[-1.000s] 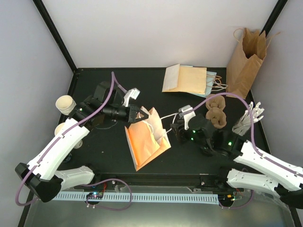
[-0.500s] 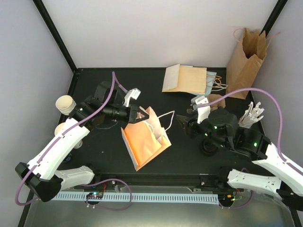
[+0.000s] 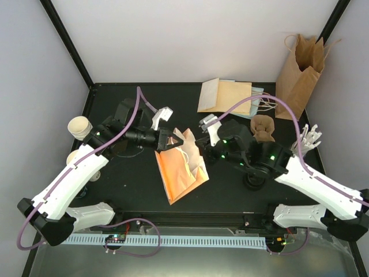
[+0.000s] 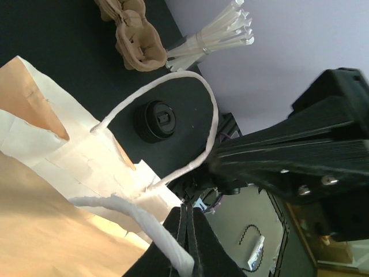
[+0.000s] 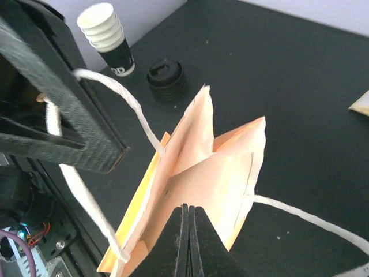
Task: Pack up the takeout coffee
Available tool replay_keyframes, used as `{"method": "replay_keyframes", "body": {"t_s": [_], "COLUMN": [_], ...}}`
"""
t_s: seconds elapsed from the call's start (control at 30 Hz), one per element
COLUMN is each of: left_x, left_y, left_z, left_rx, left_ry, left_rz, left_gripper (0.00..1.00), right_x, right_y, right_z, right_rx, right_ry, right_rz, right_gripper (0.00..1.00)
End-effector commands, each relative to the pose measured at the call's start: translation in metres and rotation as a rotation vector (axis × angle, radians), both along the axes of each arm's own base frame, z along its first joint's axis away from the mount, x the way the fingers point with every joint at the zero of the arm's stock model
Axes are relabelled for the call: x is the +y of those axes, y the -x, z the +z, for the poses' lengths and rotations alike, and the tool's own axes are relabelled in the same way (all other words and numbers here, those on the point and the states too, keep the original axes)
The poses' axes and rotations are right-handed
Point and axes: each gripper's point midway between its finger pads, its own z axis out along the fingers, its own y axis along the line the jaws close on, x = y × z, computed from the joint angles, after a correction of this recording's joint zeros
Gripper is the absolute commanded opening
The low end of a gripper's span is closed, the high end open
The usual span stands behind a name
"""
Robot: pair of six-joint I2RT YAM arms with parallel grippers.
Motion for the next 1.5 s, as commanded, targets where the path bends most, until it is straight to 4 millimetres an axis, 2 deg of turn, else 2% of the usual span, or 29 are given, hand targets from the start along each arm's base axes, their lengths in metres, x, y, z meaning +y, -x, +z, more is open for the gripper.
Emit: {"method": "replay_keyframes", "body": {"t_s": [0.0, 0.17, 0.4, 0.63, 0.9, 1.07, 1.33, 1.47], "left_x": [-0.005, -0.006, -0.005, -0.007, -0.011, -0.011, -0.013, -0.015], "left_y": [0.003, 0.005, 0.01, 0.017, 0.027, 0.03, 0.036, 0.038], "left_z": [0.024, 0.026, 0.04, 0.05, 0.064, 0.069, 0.075, 0.077], "left_rx": [-0.05, -0.055, -0.086, -0.109, -0.126, -0.14, -0.158, -0.16], "left_ry": [0.047, 0.051, 0.079, 0.12, 0.177, 0.195, 0.236, 0.259], "left_rz": [-0.026, -0.033, -0.043, -0.076, -0.126, -0.134, -0.163, -0.177], "left_gripper": [0.02, 0.01, 0.02, 0.02, 0.01, 0.02, 0.02, 0.01], "right_x": [0.015, 0.025, 0.041, 0.057, 0.048, 0.046, 0.042, 0.05], "right_y": [-0.002, -0.007, -0.008, -0.001, -0.005, -0.004, 0.0, 0.012], "right_z": [-0.002, -0.03, -0.071, -0.087, -0.119, -0.122, -0.115, -0.109], "right_rx": [0.049, 0.128, 0.253, 0.344, 0.433, 0.486, 0.478, 0.46], "right_ry": [-0.021, 0.025, 0.056, 0.022, 0.068, 0.009, -0.024, -0.047], "right_rz": [0.008, -0.018, -0.042, -0.007, -0.054, -0.035, -0.012, 0.103], "right_gripper": [0.01, 0.01, 0.01, 0.01, 0.01, 0.01, 0.01, 0.01]}}
